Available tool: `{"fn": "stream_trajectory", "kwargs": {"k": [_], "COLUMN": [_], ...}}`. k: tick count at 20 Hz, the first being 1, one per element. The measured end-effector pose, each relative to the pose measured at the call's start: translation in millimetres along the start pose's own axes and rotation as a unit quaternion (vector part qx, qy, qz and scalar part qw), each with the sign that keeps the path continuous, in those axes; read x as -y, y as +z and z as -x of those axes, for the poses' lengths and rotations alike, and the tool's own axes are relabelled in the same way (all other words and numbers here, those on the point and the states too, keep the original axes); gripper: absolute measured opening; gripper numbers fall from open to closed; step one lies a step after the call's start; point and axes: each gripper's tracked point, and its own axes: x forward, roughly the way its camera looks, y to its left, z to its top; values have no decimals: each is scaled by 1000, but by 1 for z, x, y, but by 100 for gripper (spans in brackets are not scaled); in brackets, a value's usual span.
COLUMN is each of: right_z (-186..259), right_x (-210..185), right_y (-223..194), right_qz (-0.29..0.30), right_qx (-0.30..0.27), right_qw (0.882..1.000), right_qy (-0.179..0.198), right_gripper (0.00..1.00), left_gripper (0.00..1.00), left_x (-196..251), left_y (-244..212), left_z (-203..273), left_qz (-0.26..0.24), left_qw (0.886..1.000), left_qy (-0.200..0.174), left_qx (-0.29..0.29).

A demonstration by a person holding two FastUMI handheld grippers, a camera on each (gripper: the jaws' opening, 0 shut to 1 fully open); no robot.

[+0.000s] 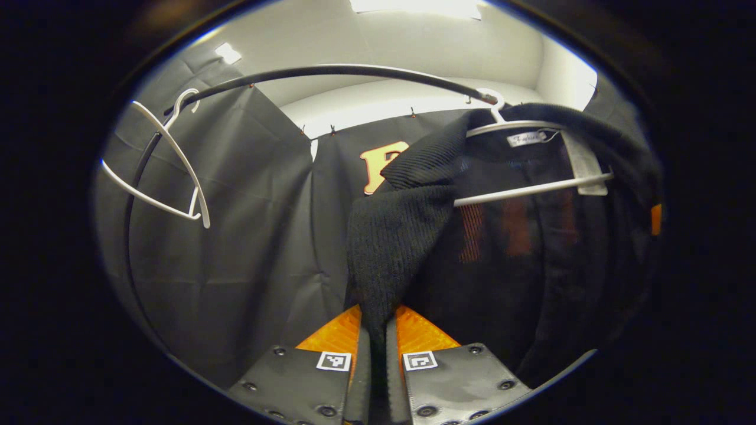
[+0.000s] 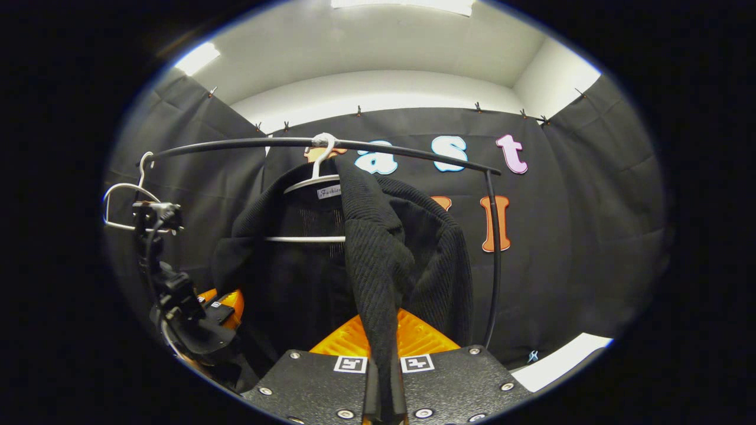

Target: Grasp the clothes on the hanger with both hands and then place them into the laundry hamper below.

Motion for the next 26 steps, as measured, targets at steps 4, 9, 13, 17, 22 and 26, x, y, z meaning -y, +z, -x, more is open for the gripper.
{"fn": "stream_trajectory", "kwargs": {"k": [4,9,13,17,22,26], "right_z": [9,11,7,-15,-62,-100], "right_x": [9,28,64,102,126,144], "right_y": [13,49,96,138,188,201], "right_qz": [29,74,112,117,156,178], "right_qx": [25,73,103,105,130,126], "right_qw": [999,994,985,982,973,969], "right_qy": [-12,-43,-77,-100,-109,-118], "right_gripper": [13,5,5,5,5,5], "left_gripper": [8,11,9,9,12,12], "left_x": [6,7,5,11,19,16], "left_y": [18,35,55,68,65,58], "left_z": [23,33,39,40,38,37], "left_qz": [40,42,46,46,55,54], "left_qw": [998,997,997,996,995,995], "left_qy": [-48,-64,-58,-71,-83,-82], "left_qx": [-15,-26,-2,11,9,0]}}
